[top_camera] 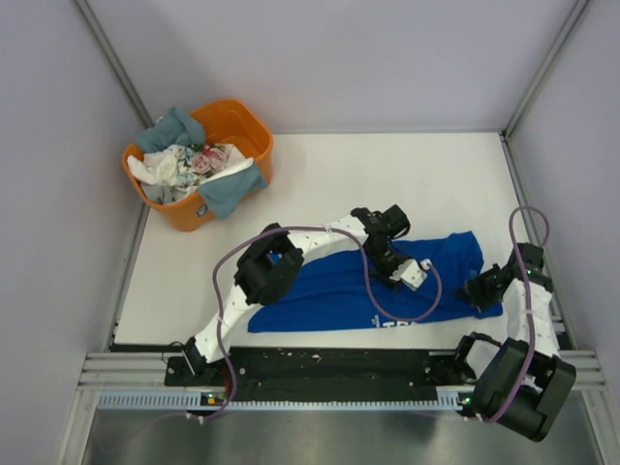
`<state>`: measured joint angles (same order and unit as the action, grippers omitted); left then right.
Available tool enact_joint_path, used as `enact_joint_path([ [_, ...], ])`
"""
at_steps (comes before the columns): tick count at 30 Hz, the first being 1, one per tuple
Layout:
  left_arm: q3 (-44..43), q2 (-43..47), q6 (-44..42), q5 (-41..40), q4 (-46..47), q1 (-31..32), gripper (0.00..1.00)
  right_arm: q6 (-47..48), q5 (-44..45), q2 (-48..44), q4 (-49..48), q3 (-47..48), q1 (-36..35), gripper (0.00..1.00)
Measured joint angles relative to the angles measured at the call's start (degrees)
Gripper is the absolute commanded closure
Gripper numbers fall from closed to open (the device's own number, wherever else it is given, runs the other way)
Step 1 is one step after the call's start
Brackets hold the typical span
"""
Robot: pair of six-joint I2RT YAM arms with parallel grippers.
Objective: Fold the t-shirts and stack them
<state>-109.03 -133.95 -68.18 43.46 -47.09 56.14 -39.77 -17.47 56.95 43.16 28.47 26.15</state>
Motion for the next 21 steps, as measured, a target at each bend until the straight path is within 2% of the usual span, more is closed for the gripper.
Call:
enact_joint_path([
  [2, 0.0, 0.1, -2.0, 0.2, -1.1, 0.2, 0.74, -0.3, 0.0, -1.6, 0.4, -0.3, 1.4, 0.97],
  [4, -0.1, 0.3, -3.6, 0.4, -3.6, 0.5, 0.6, -0.3, 0.2, -3.0, 0.9, -0.6, 2.2, 0.81],
  [7, -1.1, 0.4, -4.9, 0.4, -7.4, 0.6, 0.43, -0.6, 0.7, -3.3, 1.1, -0.7, 2.4, 0.64],
  [10, -2.5, 0.4, -5.3, 0.4, -10.2, 0.6, 0.36, -0.5, 1.9, -4.0, 1.7, -0.5, 2.6, 0.61],
  [16, -8.0, 0.5, -5.2, 0.8, -15.7, 0.5, 0.36, -0.1, 4.3, -9.6, 2.5, 3.9, 2.6, 0.56],
  [18, -9.8, 1.2, -4.3, 1.2, -17.0, 0.5, 0.41, 1.0, 4.3, -10.8, 0.7, 6.4, 2.6, 0.56],
  [19, -10.4, 1.8, -3.3, 1.3, -17.3, 0.4, 0.45, 2.0, 4.3, -10.7, -0.8, 7.8, 2.6, 0.56],
  [20, -10.8, 2.4, -1.7, 1.2, -17.4, 0.2, 0.56, 3.0, 4.3, -10.1, -2.0, 9.1, 2.6, 0.59],
  [21, -11.0, 3.2, 0.2, 0.8, -17.2, 0.1, 0.65, 3.8, 4.2, -9.2, -2.9, 10.1, 2.6, 0.71],
])
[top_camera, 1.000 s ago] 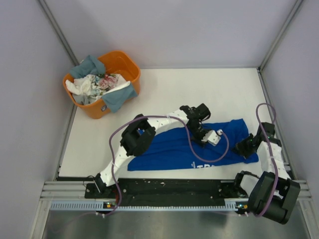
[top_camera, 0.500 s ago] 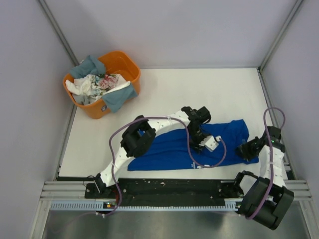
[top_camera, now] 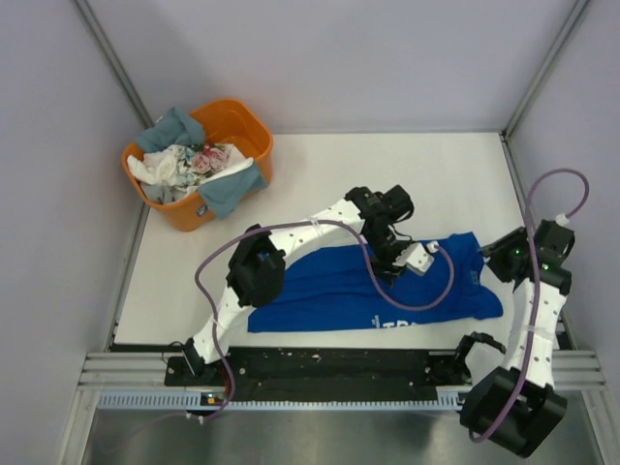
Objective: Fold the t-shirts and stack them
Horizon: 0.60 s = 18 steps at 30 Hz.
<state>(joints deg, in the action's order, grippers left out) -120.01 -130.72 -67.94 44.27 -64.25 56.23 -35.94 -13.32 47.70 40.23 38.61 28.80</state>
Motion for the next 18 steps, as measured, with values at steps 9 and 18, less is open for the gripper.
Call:
enact_joint_path([
  [9, 10.3, 9.0, 17.8, -15.8, 7.3, -6.6, 0.89, 7.7, -3.2, 22.4, -7.6, 5.8, -3.2, 0.9],
  [18, 32.2, 15.1, 23.6, -24.4, 12.0, -24.0, 0.88, 8.5, -0.3, 36.8, -11.5, 10.1, -8.8, 0.95],
])
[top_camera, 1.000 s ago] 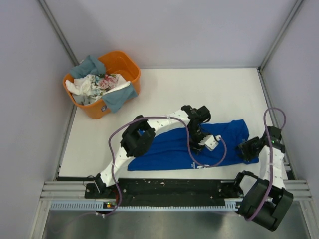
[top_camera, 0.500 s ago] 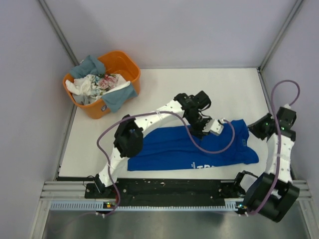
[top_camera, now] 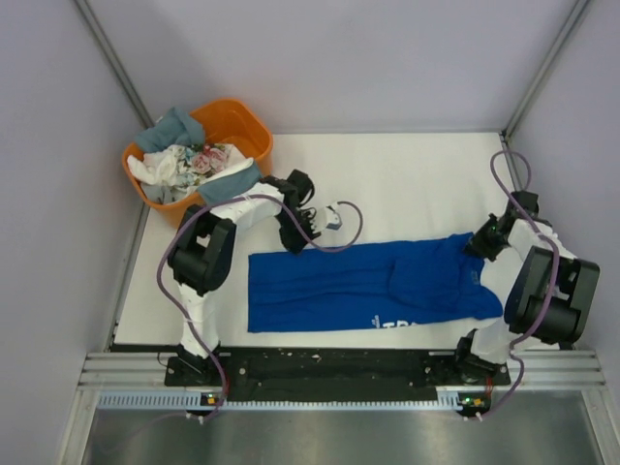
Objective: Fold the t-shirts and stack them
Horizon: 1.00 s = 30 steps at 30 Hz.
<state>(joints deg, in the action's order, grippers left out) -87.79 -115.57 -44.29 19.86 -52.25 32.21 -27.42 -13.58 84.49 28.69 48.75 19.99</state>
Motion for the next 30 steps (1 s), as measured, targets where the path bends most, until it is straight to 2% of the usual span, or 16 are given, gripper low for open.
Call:
enact_joint_path([
  [4, 8.1, 2.7, 1.1, -2.9, 1.7, -4.9, 0.88, 0.0, 2.3, 7.7, -0.5, 3.0, -0.1, 0.95],
  [8, 12.9, 6.0, 1.1, -6.1, 3.8, -6.6, 0.88, 0.0, 4.7, 12.5, 0.7, 8.1, -1.8, 0.95],
  [17, 14.1, 6.9, 0.2, -7.5, 4.6, -7.5, 0.86, 1.2, 12.1, 23.7, 2.5, 23.4, -9.5, 0.92],
  [20, 12.8, 6.1, 0.0, -7.5, 3.5, -7.8, 0.82, 2.3, 12.7, 27.5, 2.7, 28.9, -11.7, 0.9],
  [23, 11.5, 5.4, -0.7, -7.5, 2.4, -8.0, 0.75, 3.5, 12.9, 30.8, 2.8, 33.9, -13.1, 0.84],
  [30, 3.9, 4.7, -1.6, -4.5, -2.3, -8.4, 0.67, 6.0, 14.8, 31.6, 3.2, 38.8, -13.9, 0.59],
])
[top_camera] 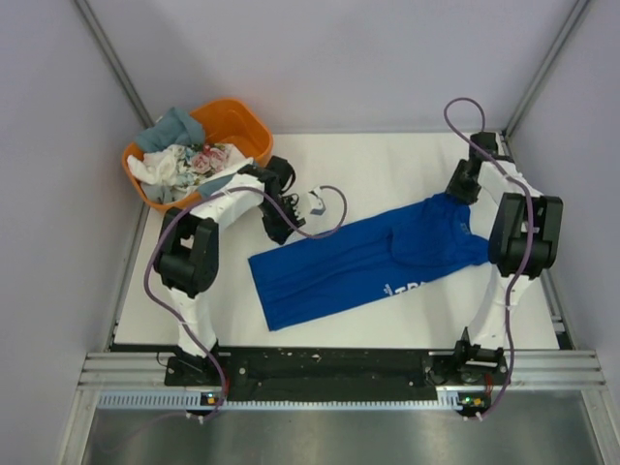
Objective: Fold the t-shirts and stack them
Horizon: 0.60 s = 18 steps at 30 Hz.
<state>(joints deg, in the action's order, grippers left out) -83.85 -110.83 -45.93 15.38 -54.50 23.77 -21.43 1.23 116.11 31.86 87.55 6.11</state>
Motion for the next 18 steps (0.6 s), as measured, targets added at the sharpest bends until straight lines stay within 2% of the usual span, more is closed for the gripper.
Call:
enact_joint_path([
  [4, -9.2, -1.4, -0.3, 2.9, -1.1, 0.7, 0.64, 0.8, 1.1, -5.2, 0.8, -1.4, 0.0, 0.39],
  [7, -16.3, -3.9, -0.3, 4.4, -0.8, 2.3, 0.56, 0.3, 3.3, -12.5, 1.1, -4.7, 0.0, 0.34],
  [11, -23.7, -6.8, -1.9, 6.5, -1.1, 5.6, 0.48, -0.9, 8.3, -22.8, 2.4, -9.9, 0.4, 0.38],
  [18, -27.4, -7.1, -3.5, 8.2, -3.2, 7.5, 0.49, -5.4, 8.9, -33.7, 2.8, -25.0, 5.3, 0.43],
])
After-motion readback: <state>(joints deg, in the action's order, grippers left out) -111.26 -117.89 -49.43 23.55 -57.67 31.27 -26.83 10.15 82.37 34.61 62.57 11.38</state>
